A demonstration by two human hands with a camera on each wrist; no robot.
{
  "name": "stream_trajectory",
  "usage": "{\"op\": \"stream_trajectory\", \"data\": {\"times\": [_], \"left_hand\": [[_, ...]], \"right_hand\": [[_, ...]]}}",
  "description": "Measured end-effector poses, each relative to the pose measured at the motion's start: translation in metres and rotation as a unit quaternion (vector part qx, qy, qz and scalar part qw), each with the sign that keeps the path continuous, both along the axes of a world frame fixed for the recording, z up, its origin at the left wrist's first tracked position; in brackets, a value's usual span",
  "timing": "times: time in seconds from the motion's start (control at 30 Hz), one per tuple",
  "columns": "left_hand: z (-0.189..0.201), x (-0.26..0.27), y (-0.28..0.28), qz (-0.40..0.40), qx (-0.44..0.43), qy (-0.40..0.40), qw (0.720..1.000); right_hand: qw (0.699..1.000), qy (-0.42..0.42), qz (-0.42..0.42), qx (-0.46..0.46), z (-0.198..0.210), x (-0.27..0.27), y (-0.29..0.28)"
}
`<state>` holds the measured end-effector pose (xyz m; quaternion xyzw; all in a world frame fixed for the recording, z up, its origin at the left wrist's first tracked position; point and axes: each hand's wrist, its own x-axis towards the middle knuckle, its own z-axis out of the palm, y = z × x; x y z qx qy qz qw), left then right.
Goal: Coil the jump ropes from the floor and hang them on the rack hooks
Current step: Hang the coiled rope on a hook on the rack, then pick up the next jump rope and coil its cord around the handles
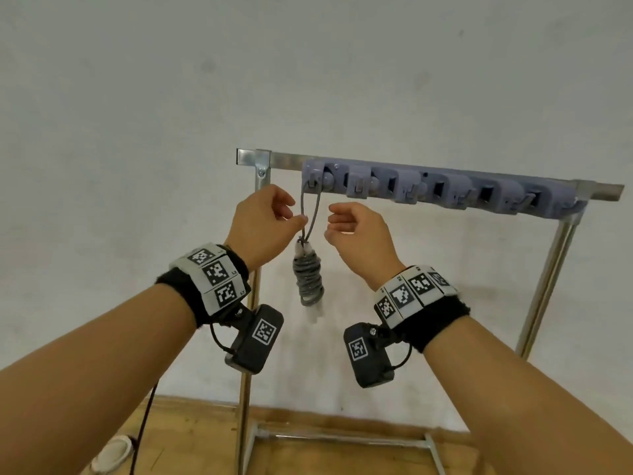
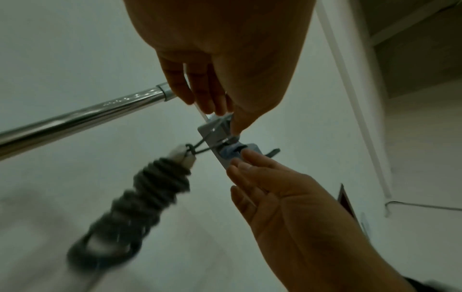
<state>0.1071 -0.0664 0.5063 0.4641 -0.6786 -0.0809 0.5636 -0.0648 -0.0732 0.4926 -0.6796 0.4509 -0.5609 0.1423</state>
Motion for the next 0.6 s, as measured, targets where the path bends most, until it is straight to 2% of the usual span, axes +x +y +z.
{"op": "stream_trajectory", "data": {"times": [0.13, 0.27, 0.47, 0.6], "left_hand": [[-0.048, -0.010, 0.036, -0.051, 0.027, -0.028, 0.998], [-0.137, -0.025, 0.067, -0.108, 0.159, -0.120, 0.974], [-0.298, -0.045, 0.098, -0.149, 0.322, -0.222, 0.908], [-0.401, -0.055, 0.114, -0.160, 0.409, -0.260, 0.860]], "right_hand": [[0.999, 0.034, 0.021, 0.032, -0.036, -0.024, 0.042], [0.981, 0.130, 0.045, 0.138, -0.105, -0.051, 0.081], [0.925, 0.201, 0.086, 0.311, -0.248, -0.085, 0.124], [0.863, 0.273, 0.097, 0.413, -0.352, -0.099, 0.145]]}}
